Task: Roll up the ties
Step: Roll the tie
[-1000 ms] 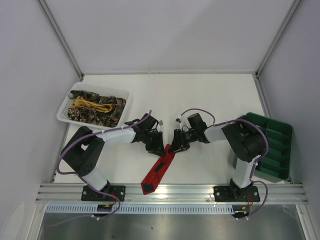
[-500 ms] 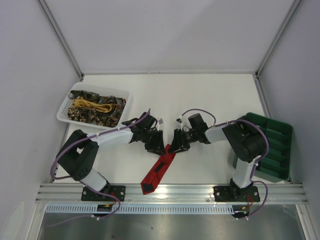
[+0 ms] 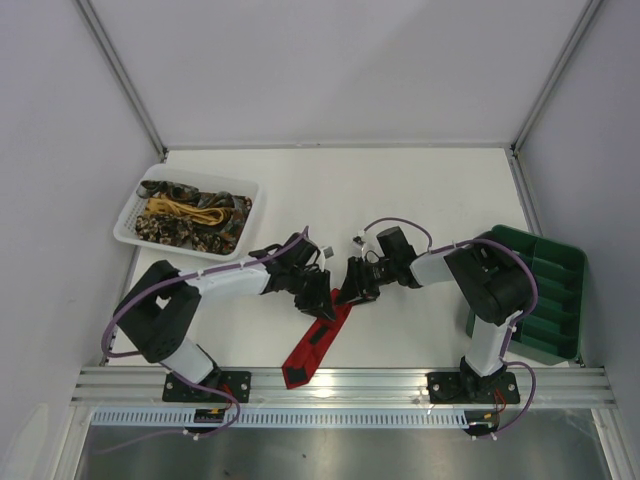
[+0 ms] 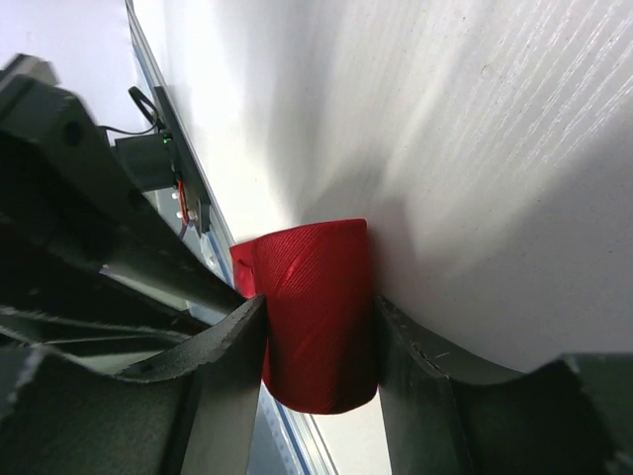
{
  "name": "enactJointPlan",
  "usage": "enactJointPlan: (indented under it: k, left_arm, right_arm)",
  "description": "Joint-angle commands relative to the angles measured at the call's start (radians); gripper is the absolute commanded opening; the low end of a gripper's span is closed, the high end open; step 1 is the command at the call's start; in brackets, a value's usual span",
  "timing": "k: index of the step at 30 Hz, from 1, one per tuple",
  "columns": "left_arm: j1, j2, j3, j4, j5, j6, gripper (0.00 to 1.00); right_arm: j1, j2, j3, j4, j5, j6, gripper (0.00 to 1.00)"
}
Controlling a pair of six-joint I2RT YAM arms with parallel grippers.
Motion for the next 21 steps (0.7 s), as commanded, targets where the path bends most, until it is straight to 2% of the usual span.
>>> enactJointPlan:
  k: [1, 8, 21]
  left_arm:
    - [-0.004, 0.021, -0.017, 0.037, 0.019, -0.024, 0.24]
    - [-0.004, -0.007, -0.040, 0.020, 0.013, -0.015, 0.24]
    - [-0.003, 0.112, -0.035, 0.110, 0.004, -0.003, 0.23]
  right_arm:
    - [-0.005, -0.008, -0.010, 0.029, 0.004, -0.003, 0.52]
    - [-0.010, -0.007, -0.008, 0.027, 0.000, 0.001, 0.53]
    - [-0.002, -0.010, -0.034, 0.046, -0.027, -0.003, 0.53]
